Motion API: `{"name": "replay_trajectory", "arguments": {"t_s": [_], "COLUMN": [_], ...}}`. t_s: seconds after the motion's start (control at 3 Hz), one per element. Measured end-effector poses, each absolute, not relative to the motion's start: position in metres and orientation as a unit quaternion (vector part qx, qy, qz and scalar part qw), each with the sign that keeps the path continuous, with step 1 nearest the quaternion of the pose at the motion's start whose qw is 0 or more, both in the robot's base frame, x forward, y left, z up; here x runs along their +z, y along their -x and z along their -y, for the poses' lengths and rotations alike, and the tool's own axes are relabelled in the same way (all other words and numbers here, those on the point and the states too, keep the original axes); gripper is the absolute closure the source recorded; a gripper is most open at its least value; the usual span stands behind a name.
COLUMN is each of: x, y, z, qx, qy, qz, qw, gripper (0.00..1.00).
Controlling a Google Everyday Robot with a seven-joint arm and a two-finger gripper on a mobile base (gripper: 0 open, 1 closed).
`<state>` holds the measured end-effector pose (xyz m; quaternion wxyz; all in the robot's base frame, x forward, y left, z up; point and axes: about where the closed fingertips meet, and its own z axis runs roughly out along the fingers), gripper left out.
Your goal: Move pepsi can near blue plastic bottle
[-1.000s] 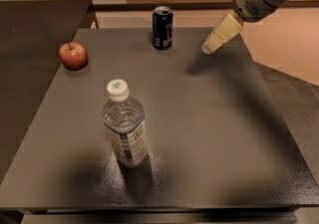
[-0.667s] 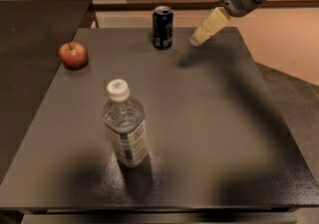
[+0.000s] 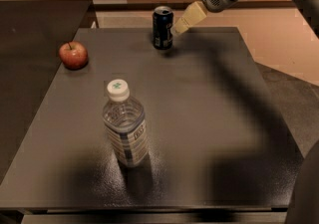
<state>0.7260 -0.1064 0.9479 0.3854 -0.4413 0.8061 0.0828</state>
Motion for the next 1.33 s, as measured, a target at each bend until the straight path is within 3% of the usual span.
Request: {"name": "replay_trajectory", "arguments": {"t_s": [1.33], "x": [0.915], "y": [-0.769], "z": [0.048], "qx": [0.139], "qy": [0.41], "qz": [-0.807], "qw": [0.4], "gripper": [0.0]}}
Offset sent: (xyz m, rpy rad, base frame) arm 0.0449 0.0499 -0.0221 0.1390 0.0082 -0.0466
